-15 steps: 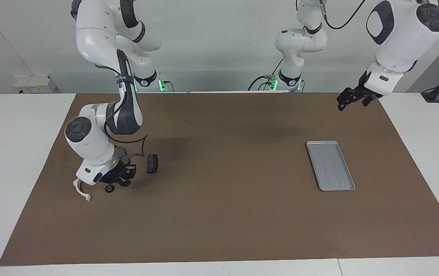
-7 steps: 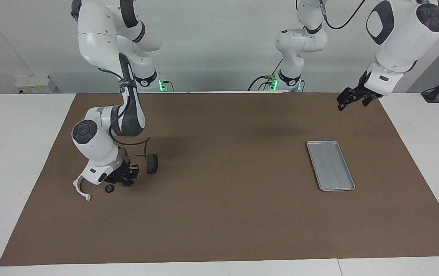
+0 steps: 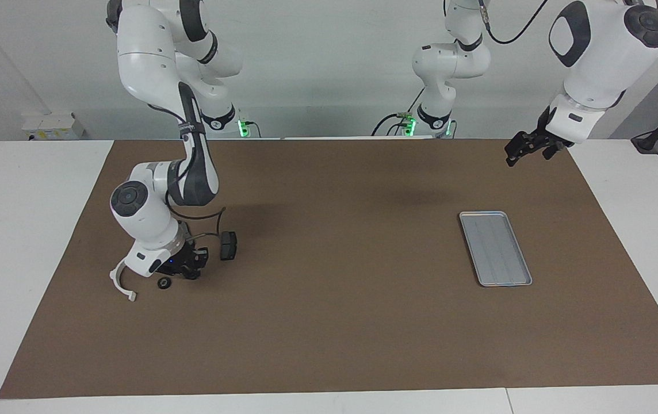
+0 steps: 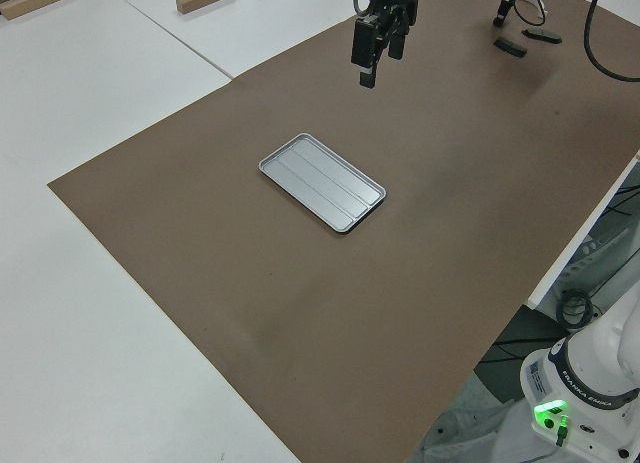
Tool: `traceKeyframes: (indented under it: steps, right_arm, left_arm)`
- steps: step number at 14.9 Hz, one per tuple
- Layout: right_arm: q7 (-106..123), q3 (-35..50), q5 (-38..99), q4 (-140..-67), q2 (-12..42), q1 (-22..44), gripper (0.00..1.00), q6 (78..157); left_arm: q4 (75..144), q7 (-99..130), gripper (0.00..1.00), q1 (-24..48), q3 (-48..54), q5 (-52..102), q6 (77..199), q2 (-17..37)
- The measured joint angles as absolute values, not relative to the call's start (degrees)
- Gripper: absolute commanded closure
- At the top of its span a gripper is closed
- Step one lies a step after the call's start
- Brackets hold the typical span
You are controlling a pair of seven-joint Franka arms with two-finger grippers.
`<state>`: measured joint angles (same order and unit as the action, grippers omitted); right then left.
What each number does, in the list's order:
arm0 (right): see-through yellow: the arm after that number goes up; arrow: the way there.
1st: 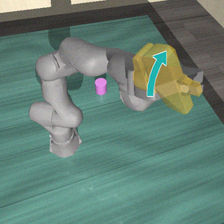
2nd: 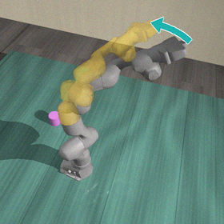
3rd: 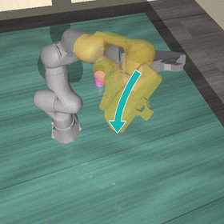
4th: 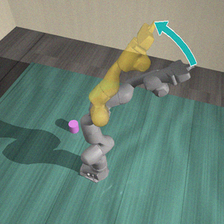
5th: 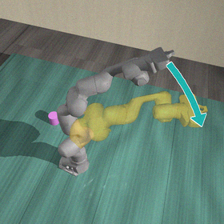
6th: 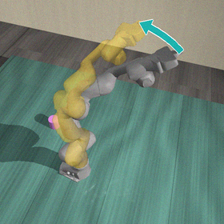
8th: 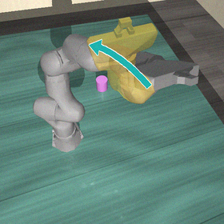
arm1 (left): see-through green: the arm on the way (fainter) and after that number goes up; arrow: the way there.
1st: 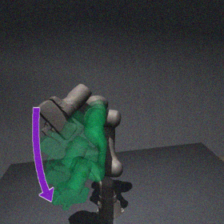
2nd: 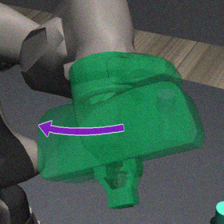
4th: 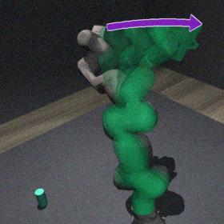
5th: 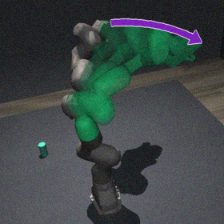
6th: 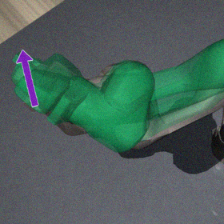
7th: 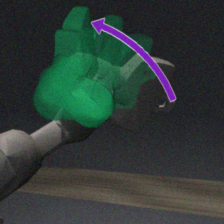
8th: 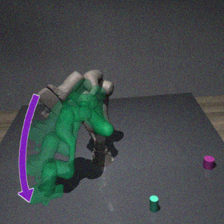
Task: Place bearing gear from tray to pile
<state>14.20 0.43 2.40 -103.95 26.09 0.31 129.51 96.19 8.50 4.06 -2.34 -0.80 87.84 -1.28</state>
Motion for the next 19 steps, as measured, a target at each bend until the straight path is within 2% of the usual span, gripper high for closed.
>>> traceKeyframes:
  steps: [2, 3, 4, 5, 6, 7, 8, 10, 14, 19]
  right_arm:
    - [14.24, 0.43, 2.40, -103.95, 26.08, 0.31, 1.00, 129.51]
    - [14.24, 0.43, 2.40, -103.95, 26.08, 0.31, 0.96, 129.51]
    - [14.24, 0.43, 2.40, -103.95, 26.08, 0.31, 0.78, 129.51]
    - [14.24, 0.43, 2.40, -103.95, 26.08, 0.31, 0.49, 129.51]
    - [14.24, 0.44, 2.40, -103.95, 26.08, 0.31, 0.30, 129.51]
    - [14.24, 0.45, 2.41, -103.94, 26.07, 0.32, 0.17, 129.51]
    - [14.15, 0.46, 2.44, -103.91, 26.00, 0.35, 0.10, 129.51]
    - [13.33, 0.58, 2.51, -103.47, 25.51, 0.49, 0.06, 129.41]
    - [11.51, 0.64, 2.54, -101.43, 23.43, 0.55, 0.05, 127.46]
    - [9.81, 0.56, 2.54, -97.05, 20.09, 0.55, 0.05, 120.36]
  left_arm:
    - [96.19, 8.50, 0.00, 4.06, -2.34, -0.80, 87.84, -1.28]
    - [96.19, 8.50, 0.00, 4.06, -2.34, -0.80, 87.84, -1.28]
    - [96.19, 8.50, 0.00, 4.06, -2.34, -0.80, 87.84, -1.28]
    - [96.19, 8.50, 0.00, 4.06, -2.34, -0.80, 87.84, -1.28]
    - [96.19, 8.50, 0.00, 4.06, -2.34, -0.80, 87.84, -1.29]
    - [96.19, 8.50, 0.00, 4.06, -2.34, -0.80, 87.84, -1.28]
    - [96.19, 8.50, 0.00, 4.06, -2.34, -0.80, 87.84, -1.28]
    - [96.19, 8.50, 0.00, 4.06, -2.34, -0.80, 87.84, -1.28]
    - [96.19, 8.50, 0.00, 4.06, -2.34, -0.80, 87.84, -1.28]
    - [96.19, 8.50, 0.00, 4.06, -2.34, -0.80, 87.84, -1.29]
